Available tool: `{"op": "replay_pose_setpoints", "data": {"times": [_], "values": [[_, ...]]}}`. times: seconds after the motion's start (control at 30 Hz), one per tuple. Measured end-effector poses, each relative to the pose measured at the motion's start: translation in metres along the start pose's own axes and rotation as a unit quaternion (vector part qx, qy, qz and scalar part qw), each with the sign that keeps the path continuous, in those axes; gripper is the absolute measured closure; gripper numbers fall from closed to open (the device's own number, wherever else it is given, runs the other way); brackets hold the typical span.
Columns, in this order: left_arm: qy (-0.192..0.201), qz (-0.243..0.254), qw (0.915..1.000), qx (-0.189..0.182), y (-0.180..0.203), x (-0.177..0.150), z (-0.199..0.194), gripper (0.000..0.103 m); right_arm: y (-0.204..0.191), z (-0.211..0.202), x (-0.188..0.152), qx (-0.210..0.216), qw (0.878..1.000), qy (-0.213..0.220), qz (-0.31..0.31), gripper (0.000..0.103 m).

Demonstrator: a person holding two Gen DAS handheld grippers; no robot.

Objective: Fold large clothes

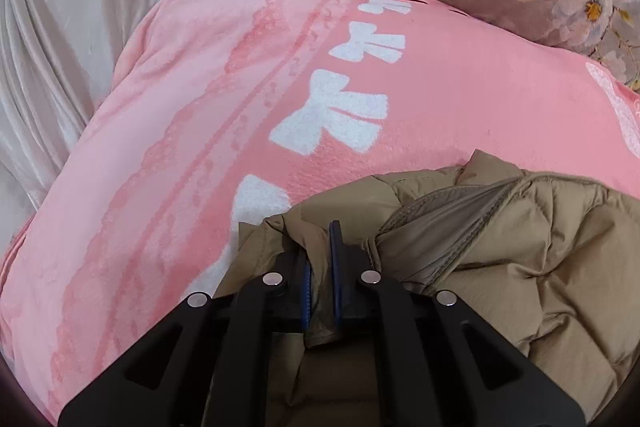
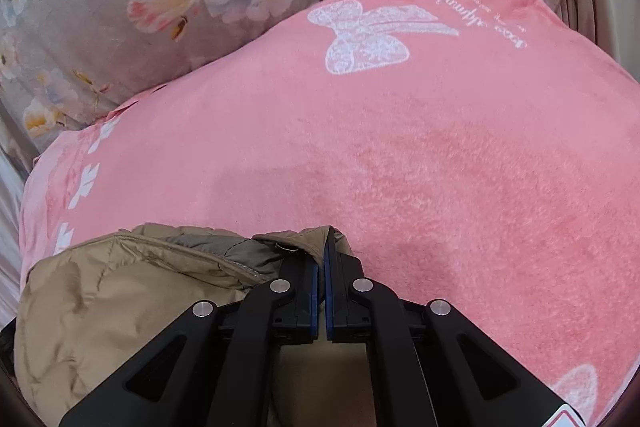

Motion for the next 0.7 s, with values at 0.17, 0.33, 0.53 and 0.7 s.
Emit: {"op": "replay_pose_setpoints", "data": {"times": [0.17,0.33,0.53,0.7], "values": [[0.01,-0.006,0.9999,-0.004,0.0,-0.002,0.01,0.095,-0.001,0.006,-0.005,0.001,1.0,-0.008,-0.002,0.101],[0.02,-0.01,0.9998,-0.002,0.001,-0.004,0.015,0.095,-0.002,0.009,-0.006,-0.003,1.0,-0.01,-0.004,0.102],[0.028,-0.008,0.9996,0.006,0.001,-0.006,0.017,0.095,-0.001,0.012,-0.007,-0.009,1.0,-0.011,-0.001,0.103],[0.034,-0.012,0.9994,0.004,0.001,-0.007,0.016,0.096,0.0,0.015,-0.007,-0.005,1.0,-0.013,0.001,0.103]]}}
Point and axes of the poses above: each gripper's, at about its wrist camera, not at the fingertips, and z roughly the way its jaws point, y to its right, x to its top, the point moved 9 cm from there along z, roughly the way its jaws point, and after that the axes turned 13 degrees about -x, right-handed, at the moved point
